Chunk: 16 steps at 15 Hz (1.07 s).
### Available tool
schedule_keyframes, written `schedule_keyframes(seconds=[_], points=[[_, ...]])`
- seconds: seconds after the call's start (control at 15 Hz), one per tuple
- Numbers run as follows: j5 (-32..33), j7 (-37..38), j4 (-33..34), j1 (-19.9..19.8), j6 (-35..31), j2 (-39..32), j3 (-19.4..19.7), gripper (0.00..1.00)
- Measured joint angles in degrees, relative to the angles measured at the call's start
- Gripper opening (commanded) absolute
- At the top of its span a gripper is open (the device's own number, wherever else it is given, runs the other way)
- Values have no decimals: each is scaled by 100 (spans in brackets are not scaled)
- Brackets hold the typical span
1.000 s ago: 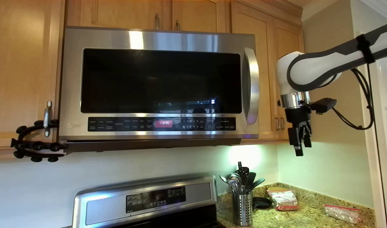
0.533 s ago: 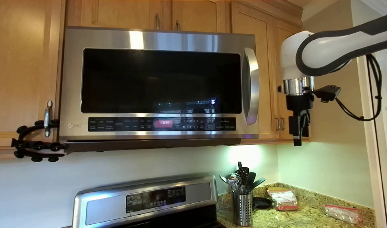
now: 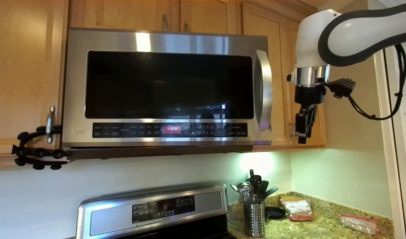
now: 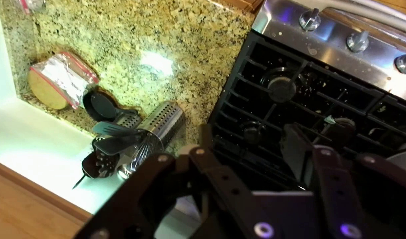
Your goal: Close the microwave door
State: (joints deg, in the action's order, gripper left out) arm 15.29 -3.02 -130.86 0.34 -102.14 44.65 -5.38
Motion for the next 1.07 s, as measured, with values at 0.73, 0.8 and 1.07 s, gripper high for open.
schedule_keyframes(seconds=[0.73,0.8,1.07], points=[[-94,340,446,130,-843,-266,-397,4],[-94,343,445,130,-1064,-329,-386,4],[-107,344,444,122,-1720,-650,-320,3]])
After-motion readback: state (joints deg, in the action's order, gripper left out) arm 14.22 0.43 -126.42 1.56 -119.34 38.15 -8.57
